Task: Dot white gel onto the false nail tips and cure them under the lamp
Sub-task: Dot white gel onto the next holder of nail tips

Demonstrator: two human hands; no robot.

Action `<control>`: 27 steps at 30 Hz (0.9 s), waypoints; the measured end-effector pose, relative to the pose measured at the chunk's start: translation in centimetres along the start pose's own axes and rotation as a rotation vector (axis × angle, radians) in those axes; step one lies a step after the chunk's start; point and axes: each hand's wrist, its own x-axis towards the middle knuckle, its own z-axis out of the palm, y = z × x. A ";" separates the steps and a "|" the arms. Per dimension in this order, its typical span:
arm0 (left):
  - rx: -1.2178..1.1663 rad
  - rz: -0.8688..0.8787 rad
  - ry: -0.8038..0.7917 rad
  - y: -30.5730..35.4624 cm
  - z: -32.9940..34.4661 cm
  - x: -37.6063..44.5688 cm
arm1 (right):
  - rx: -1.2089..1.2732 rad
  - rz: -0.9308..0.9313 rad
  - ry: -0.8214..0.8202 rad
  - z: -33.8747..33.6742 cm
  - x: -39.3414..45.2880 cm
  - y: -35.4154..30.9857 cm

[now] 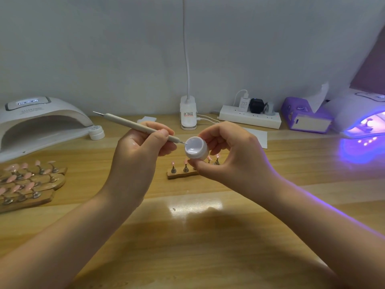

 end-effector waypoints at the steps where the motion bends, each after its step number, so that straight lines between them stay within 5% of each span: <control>1: -0.003 0.009 -0.004 0.0 0.0 0.0 | 0.002 0.001 -0.001 0.0 0.0 0.0; 13: -0.081 0.023 0.008 0.3 -0.2 0.1 | -0.004 0.015 0.014 0.0 0.0 0.3; 18: -0.401 -0.254 -0.008 0.7 -0.1 0.5 | 0.016 0.094 0.082 -0.1 0.1 1.2; 27: -0.416 -0.458 0.056 0.2 -0.4 0.9 | 0.023 0.315 0.193 -0.8 0.4 5.5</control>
